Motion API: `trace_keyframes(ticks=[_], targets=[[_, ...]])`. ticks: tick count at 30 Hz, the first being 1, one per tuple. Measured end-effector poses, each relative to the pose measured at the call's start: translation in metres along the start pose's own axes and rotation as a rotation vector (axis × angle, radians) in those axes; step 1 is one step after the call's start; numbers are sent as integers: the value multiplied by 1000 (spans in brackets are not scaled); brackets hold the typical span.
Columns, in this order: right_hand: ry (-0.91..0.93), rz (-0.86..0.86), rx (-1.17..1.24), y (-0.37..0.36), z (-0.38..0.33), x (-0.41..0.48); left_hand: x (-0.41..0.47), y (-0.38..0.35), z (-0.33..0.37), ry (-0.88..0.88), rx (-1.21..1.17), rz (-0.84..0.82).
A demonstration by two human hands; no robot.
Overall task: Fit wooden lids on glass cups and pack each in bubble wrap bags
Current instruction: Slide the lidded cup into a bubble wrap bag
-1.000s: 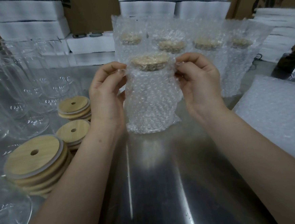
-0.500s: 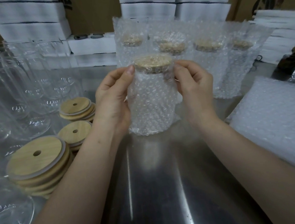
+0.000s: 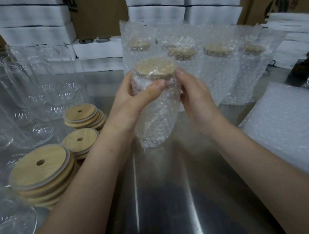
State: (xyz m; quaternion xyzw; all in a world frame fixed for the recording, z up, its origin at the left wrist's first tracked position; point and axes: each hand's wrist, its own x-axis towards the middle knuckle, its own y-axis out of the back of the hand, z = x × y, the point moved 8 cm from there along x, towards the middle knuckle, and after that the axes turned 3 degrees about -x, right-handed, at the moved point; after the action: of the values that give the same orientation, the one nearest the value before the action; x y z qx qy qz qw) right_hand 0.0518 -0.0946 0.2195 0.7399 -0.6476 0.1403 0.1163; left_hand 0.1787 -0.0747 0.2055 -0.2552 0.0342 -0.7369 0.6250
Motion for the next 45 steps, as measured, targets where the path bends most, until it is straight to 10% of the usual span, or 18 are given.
trace_keyframes(ticks=[25,45], targets=[[-61,67,-244,-8,7,-3,51,24,30,-211,405,471],[50,257,-291,12,23,-3,88,25,10,-225,566,519]])
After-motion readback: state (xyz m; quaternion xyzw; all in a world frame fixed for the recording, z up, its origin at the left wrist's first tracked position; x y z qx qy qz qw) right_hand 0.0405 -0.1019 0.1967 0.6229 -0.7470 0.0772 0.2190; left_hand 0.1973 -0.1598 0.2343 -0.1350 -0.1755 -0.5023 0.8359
